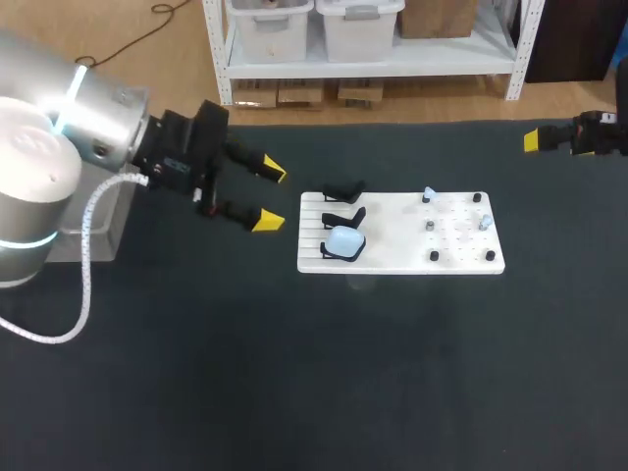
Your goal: Pick up each earbud case from the left stands, insert the matching earbuds, close the lid, and place the case in the box.
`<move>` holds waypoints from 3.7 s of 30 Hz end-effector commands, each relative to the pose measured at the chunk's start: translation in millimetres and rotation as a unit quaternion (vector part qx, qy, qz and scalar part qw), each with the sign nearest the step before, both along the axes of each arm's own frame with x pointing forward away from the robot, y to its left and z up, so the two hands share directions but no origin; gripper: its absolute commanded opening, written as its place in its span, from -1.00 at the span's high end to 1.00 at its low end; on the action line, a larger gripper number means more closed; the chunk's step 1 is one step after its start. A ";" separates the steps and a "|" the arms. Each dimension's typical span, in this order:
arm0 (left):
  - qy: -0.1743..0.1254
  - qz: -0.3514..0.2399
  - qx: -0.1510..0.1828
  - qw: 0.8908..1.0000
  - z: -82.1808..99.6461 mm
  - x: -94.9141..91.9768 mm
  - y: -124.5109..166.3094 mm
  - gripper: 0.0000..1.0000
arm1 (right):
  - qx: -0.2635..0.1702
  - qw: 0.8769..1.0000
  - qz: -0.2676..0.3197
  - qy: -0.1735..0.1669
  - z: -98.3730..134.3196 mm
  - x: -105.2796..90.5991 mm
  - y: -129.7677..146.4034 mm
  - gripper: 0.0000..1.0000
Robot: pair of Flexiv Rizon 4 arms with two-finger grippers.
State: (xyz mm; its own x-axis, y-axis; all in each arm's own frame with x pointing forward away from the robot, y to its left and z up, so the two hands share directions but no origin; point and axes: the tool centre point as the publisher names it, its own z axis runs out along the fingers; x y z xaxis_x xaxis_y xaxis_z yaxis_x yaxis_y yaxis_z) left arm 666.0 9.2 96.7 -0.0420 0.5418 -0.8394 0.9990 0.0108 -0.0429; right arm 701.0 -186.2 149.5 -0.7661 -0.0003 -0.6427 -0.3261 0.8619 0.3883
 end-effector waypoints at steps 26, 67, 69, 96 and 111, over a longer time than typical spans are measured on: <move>0.010 -0.002 -0.042 0.999 -54.4 -22.7 -44.4 -0.54 | 0.000 1.000 0.000 0.000 0.2 -0.1 0.2 -1.00; 0.024 -0.021 -0.075 0.997 -76.8 -15.3 -70.7 -0.05 | 0.000 1.000 0.000 0.000 0.2 -0.1 0.2 -1.00; 0.023 -0.023 -0.076 0.997 -77.6 -16.1 -71.9 -0.06 | 0.000 1.000 0.000 0.000 0.2 -0.1 0.2 -1.00; 0.022 -0.026 -0.081 0.996 -81.9 -11.6 -79.3 0.10 | 0.000 1.000 0.000 0.000 0.2 -0.1 0.2 -1.00; 0.020 -0.031 -0.082 0.996 -83.3 -13.0 -81.7 0.29 | 0.000 1.000 0.000 0.000 0.2 -0.1 0.2 -1.00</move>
State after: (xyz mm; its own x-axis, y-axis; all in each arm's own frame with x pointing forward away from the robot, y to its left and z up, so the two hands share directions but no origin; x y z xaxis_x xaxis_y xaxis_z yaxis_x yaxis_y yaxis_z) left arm 651.9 -71.5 15.3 -0.0485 0.4029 -0.9140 0.9952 -0.0587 -0.0787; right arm 701.0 -186.3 149.5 -0.7662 -0.0003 -0.6427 -0.3261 0.8619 0.3884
